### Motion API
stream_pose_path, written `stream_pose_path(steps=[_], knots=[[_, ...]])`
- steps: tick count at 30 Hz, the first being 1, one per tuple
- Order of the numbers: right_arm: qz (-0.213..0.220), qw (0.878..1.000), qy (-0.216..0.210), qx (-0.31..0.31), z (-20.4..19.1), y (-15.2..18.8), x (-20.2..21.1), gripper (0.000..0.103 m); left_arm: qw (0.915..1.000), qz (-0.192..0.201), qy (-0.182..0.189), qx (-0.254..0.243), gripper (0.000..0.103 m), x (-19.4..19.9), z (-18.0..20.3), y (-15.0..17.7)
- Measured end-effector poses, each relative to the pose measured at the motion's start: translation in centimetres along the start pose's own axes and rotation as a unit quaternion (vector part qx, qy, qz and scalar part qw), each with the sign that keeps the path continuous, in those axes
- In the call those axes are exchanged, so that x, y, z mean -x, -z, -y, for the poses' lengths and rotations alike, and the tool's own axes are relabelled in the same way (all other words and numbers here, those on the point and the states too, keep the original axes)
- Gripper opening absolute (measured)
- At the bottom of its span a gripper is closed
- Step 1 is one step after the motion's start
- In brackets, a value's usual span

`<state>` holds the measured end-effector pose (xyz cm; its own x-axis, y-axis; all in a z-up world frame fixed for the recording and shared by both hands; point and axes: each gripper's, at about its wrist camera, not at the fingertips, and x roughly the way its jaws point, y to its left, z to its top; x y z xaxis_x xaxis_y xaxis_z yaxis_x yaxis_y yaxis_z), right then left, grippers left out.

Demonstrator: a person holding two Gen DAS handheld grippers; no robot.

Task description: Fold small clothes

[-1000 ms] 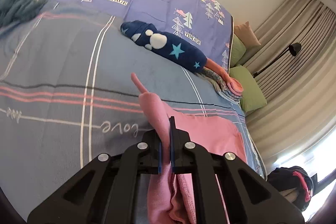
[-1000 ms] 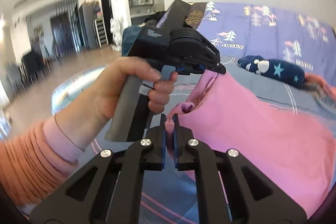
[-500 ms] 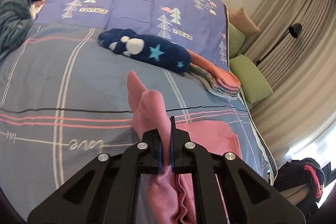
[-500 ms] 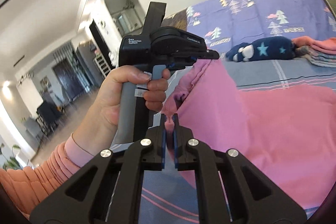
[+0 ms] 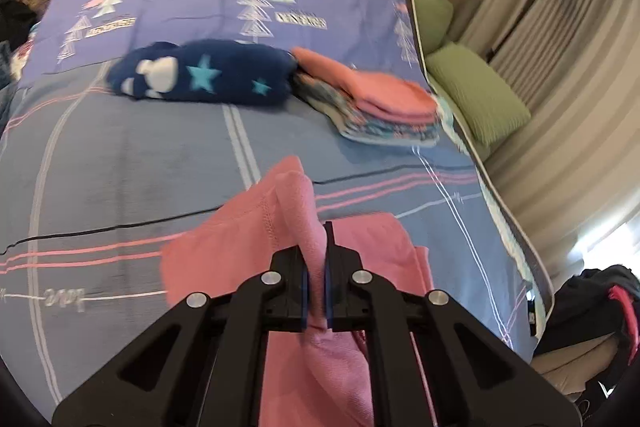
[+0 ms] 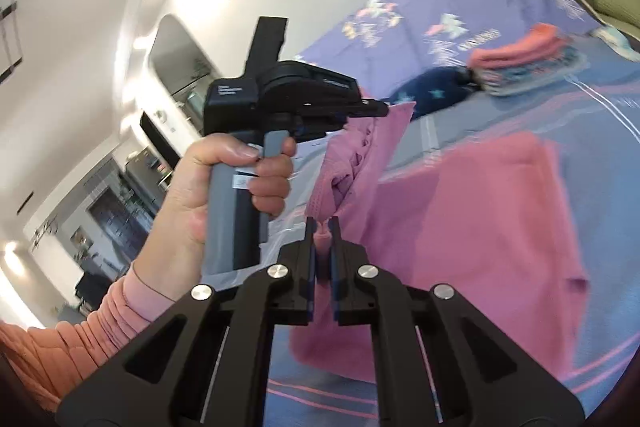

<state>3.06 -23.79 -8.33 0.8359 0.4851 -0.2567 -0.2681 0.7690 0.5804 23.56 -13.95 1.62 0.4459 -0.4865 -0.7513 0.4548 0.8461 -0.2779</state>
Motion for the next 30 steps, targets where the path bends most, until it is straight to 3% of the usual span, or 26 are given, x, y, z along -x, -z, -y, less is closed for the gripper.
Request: stream_pose_path(steps=[9, 19, 24, 25, 26, 29, 30], knots=[[0.004, 0.997, 0.027, -0.070, 6.5, 1.1, 3.7, 0.006, 0.9980, -0.053, -0.001, -0.034, 0.005, -7.0, 6.5, 1.3], [0.023, 0.996, 0.026, -0.085, 8.3, 1.4, 6.8, 0.005, 0.9951, -0.052, -0.002, -0.084, 0.005, -7.9, 11.7, 1.8], [-0.008, 0.991, 0.056, -0.122, 10.3, 3.3, 7.0, 0.006, 0.9858, -0.094, -0.024, -0.137, 0.007, -11.2, 14.0, 4.2], [-0.016, 0.989, 0.058, -0.138, 10.9, 3.9, 7.0, 0.006, 0.9831, -0.109, -0.023, -0.145, 0.009, -12.1, 14.2, 4.9], [-0.023, 0.986, 0.057, -0.157, 11.6, 4.6, 7.1, 0.006, 0.9808, -0.116, -0.026, -0.154, 0.017, -12.8, 14.5, 5.8], [-0.030, 0.983, 0.057, -0.171, 12.0, 5.5, 7.3, 0.006, 0.9781, -0.102, -0.009, -0.181, 0.043, -12.3, 15.0, 6.8], [-0.031, 0.983, 0.058, -0.171, 11.9, 5.5, 7.3, 0.006, 0.9779, -0.100, -0.002, -0.184, 0.045, -11.9, 15.0, 7.0]])
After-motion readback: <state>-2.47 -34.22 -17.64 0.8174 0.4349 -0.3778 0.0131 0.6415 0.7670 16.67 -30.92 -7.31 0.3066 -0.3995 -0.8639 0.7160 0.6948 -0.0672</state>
